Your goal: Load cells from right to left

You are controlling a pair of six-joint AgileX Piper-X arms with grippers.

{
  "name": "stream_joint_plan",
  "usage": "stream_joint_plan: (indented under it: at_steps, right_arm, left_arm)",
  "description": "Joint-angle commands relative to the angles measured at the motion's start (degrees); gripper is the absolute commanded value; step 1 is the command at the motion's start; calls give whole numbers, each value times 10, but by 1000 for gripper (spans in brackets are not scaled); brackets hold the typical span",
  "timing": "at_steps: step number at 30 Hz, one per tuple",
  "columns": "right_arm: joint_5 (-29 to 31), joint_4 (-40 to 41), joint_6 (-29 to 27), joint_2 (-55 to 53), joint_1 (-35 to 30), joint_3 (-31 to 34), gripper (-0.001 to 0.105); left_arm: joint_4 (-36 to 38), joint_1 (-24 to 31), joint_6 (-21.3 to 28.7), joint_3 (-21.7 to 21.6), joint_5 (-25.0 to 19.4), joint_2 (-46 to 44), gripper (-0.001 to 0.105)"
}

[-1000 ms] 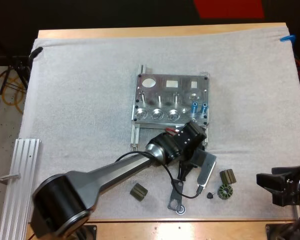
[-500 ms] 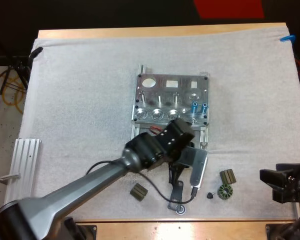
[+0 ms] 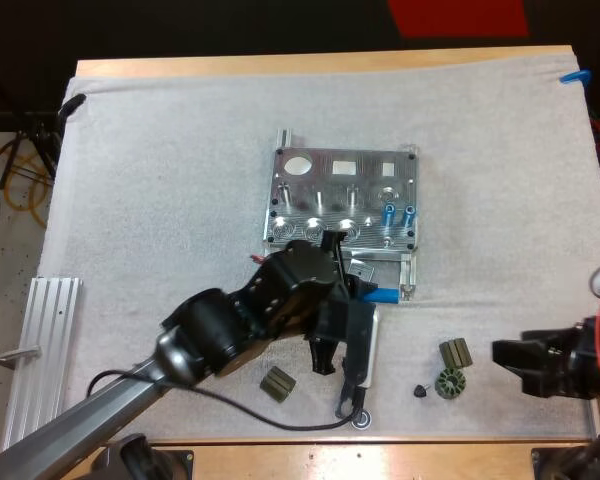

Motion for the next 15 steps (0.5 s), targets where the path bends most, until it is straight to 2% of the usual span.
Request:
stream_joint_plan:
  at_steps: [1, 6, 11, 15]
  right_arm:
    - [-18, -34, 14, 0, 0, 11, 47]
    - [-29, -88, 31, 0, 0, 42, 47]
    - [-75, -150, 50, 0, 0, 79, 47]
    - [-88, -187, 70, 0, 0, 108, 47]
  left_arm:
    - [3, -1, -9, 0, -9, -18, 0]
    - [6, -1, -9, 0, -9, -56, 0]
    - [44, -1, -9, 0, -9, -85, 0]
    - [59, -1, -9, 0, -9, -95, 0]
